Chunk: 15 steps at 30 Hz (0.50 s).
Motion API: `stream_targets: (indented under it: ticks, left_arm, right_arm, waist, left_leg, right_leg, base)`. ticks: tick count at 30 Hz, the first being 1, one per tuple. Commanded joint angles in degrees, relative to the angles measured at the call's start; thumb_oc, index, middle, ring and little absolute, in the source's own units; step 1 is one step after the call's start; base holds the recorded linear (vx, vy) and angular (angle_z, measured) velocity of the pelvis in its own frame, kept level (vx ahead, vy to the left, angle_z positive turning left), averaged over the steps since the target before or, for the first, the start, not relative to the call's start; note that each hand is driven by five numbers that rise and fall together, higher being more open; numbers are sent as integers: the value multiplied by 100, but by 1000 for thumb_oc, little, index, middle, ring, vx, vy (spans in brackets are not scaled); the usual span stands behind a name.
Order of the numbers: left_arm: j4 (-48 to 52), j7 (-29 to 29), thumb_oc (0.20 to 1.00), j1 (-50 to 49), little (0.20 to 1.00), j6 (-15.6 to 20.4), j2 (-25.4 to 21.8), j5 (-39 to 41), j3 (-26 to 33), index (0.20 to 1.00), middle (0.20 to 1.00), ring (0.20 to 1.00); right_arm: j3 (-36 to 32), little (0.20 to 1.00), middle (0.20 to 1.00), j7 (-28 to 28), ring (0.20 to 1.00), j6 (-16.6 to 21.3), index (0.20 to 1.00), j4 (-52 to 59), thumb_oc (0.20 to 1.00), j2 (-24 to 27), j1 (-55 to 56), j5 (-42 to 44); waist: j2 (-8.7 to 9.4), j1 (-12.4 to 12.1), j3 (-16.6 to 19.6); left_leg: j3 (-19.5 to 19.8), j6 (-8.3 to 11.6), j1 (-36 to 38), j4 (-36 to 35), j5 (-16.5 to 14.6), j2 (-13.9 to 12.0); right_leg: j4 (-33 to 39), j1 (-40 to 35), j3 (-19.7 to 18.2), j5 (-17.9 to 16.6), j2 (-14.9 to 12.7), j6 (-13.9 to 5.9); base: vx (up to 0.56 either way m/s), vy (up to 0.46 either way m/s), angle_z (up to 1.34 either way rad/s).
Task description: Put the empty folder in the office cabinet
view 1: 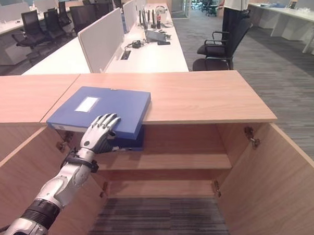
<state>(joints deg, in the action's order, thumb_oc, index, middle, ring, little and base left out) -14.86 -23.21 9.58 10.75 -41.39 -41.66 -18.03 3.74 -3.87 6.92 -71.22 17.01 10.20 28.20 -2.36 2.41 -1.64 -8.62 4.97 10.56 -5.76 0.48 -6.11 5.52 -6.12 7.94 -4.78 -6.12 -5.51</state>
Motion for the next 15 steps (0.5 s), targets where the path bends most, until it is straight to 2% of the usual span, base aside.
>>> stream_targets:
  ticks: [1, 4, 15]
  left_arm:
    - [-126, -157, 1000, 909, 1000, -77, -341, -342, -38, 1000, 1000, 1000]
    - [-130, -193, 1000, 993, 1000, -115, -385, -450, -80, 1000, 1000, 1000]
    - [-91, -298, 1000, 1246, 1000, -188, -430, -555, -111, 1000, 1000, 1000]
  right_arm:
    - [-148, 1000, 1000, -17, 1000, 116, 1000, -384, 1000, -28, -463, 246]
    - [-155, 1000, 1000, -12, 1000, 126, 1000, -369, 1000, -22, -460, 283]
    - [-131, 1000, 1000, 5, 1000, 117, 1000, -434, 1000, -44, -398, 291]
  waist:
    - [211, 73, -312]
    - [204, 93, -292]
    - [197, 152, -281]
  left_leg:
    - [132, -11, 95, 76, -295, 214]
    - [134, -6, 131, 76, -374, 215]
    - [94, -19, 134, 76, -332, 226]
  right_leg:
    - [-92, -621, -49, 780, -8, -260]
    - [-86, -648, -51, 842, -12, -273]
    - [-98, -617, -75, 800, -20, -270]
  base:
    - [-31, 1, 1]
    - [37, 7, 0]
    - [3, 2, 0]
